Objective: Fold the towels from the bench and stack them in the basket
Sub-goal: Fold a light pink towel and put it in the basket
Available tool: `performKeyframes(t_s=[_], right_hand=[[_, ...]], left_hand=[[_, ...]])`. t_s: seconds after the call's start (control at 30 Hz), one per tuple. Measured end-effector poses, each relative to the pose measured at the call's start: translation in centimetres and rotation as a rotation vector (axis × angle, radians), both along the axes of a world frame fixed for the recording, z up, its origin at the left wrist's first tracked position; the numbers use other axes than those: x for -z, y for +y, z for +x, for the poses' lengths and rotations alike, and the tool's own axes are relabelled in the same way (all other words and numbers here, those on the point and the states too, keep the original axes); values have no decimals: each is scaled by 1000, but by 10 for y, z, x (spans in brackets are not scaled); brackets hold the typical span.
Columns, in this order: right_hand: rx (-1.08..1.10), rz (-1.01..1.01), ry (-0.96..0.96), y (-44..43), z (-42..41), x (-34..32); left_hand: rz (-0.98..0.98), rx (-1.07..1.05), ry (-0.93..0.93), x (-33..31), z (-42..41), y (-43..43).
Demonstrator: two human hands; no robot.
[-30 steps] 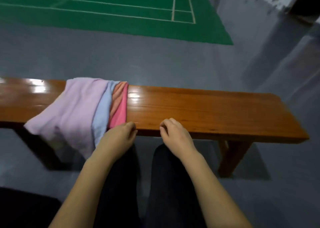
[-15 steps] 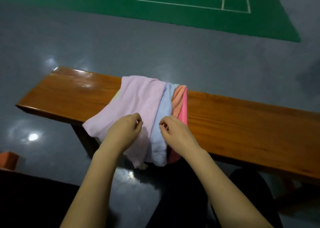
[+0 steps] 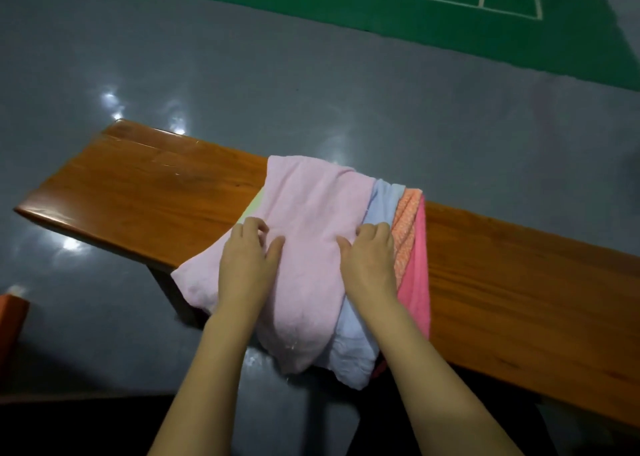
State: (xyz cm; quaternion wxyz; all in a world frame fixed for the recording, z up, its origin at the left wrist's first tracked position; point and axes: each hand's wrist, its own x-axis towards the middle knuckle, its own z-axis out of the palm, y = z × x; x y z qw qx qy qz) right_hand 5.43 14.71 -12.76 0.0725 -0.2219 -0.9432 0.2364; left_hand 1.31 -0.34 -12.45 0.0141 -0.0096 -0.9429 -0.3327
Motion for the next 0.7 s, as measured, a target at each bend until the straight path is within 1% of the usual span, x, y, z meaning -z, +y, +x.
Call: performKeyframes(t_s=[0.07,0.13,0.23,0.33,0.4,0.47,0.5,0.57,0.6,0.63,0.67,0.7], right_hand=[[-11,-41,12,4,-2,1],[-45,-89,47,6,-2,3],[-78,-188,154,4,2,2],[-10,-451,256,-1,6,-12],[50,-634,288,-4,3,-26],[145,-783,334,-7,-3,-46],[182,-845,382,-7,-5,-58],[197,-1014,523,-6,-4,-85],[184,-1132,575,-4,0,-95],[156,-1275,596,-1,5,-99],[123,-1414,583,1,11,-101],[105,-1507,529,3,17,-95]], left_hand=[[43,-46,-5,5,0,0],[29,-38,14,7,-1,2],[80,-5,53,5,0,2],[134,5,100,-4,2,-4],[146,13,140,-24,2,-4],[209,14,177,-54,4,4],[273,17,206,-72,8,7],[472,16,246,-102,19,16],[578,1,225,-111,24,14],[653,-40,161,-115,29,25],[704,-132,58,-113,32,31],[772,-334,-77,-106,34,37]])
